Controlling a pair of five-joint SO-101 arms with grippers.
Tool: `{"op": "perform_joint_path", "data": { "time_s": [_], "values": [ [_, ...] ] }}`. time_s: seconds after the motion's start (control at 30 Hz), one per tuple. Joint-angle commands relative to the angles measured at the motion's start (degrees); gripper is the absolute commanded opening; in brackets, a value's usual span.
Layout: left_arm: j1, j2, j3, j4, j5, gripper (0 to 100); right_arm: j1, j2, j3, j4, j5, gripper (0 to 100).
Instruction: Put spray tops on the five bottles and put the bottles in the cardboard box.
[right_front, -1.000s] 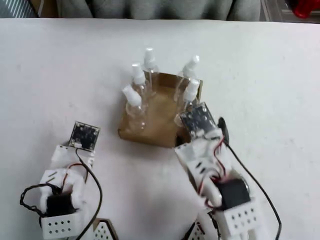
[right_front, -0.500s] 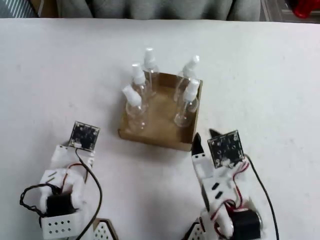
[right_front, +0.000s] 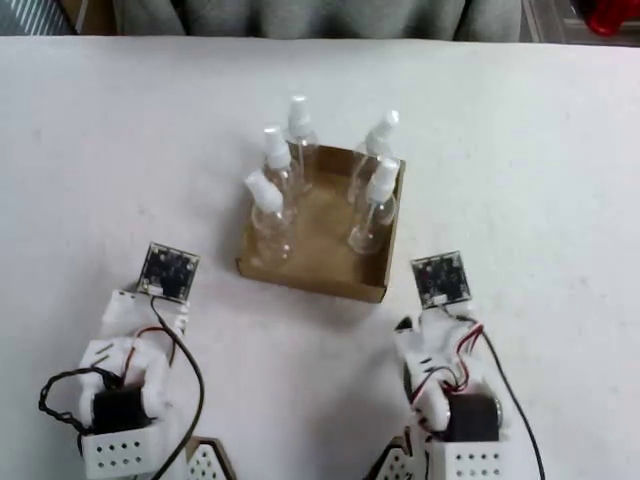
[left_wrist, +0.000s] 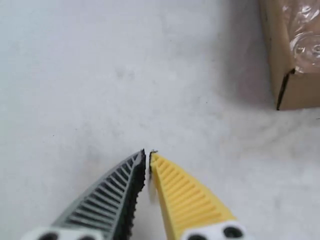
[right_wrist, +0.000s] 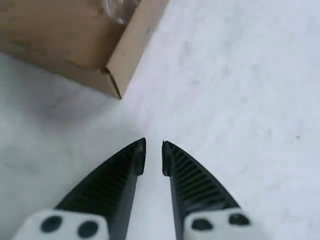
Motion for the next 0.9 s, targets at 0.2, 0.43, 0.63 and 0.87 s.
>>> {"op": "perform_joint_path", "data": {
  "time_s": [0.2,0.43,0.63,0.87],
  "values": [
    [0.7,-0.7,0.0,13.2,-0.3,2,0.7,0.0,4.0,-0.2,-0.6,1.7],
    [0.8,-0.9,0.0,16.7,-0.3,2,0.5,0.0,4.0,0.0,-0.6,1.9],
    [0.7,-0.9,0.0,16.7,-0.3,2,0.5,0.0,4.0,0.0,-0.6,1.9],
    [0.7,-0.9,0.0,16.7,-0.3,2,0.5,0.0,4.0,0.0,-0.6,1.9]
  ]
}}
